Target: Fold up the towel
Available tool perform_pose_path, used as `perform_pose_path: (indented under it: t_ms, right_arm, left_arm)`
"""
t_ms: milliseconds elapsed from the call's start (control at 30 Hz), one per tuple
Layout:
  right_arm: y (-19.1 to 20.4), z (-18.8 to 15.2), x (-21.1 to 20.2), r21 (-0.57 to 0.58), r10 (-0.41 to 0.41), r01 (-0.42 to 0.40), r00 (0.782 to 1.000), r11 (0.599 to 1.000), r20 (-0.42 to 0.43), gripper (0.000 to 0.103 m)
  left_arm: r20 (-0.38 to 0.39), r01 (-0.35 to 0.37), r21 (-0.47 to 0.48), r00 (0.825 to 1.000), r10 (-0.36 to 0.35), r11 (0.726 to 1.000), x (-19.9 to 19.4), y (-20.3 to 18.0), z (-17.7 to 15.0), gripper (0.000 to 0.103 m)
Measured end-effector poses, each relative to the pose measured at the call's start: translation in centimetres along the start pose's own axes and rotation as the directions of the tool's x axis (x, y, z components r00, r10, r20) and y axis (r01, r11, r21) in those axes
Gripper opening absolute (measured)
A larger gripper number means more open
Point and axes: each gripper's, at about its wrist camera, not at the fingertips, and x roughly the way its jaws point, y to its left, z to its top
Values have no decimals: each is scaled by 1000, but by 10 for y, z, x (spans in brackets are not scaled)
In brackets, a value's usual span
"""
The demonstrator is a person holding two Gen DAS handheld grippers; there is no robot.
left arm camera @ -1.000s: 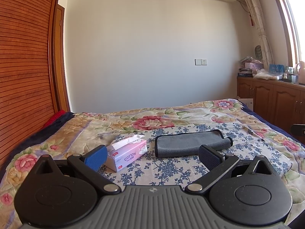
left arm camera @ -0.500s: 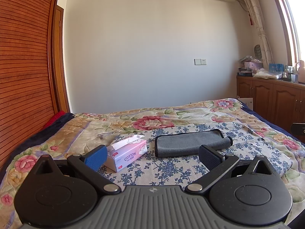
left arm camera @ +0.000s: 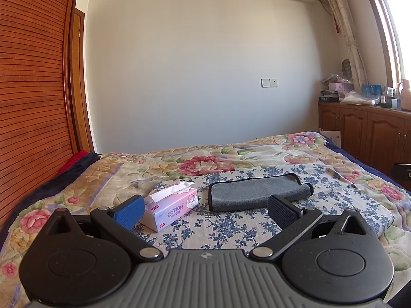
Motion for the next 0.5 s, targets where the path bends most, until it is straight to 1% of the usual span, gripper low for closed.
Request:
perform_pose_path:
  t_ms: [500]
  right_arm:
    - [0, 0, 0, 0, 0, 0, 1000, 1000, 1, 103]
  left_arm:
    - [2, 1, 3, 1000, -1, 1000, -1, -1, -1, 103]
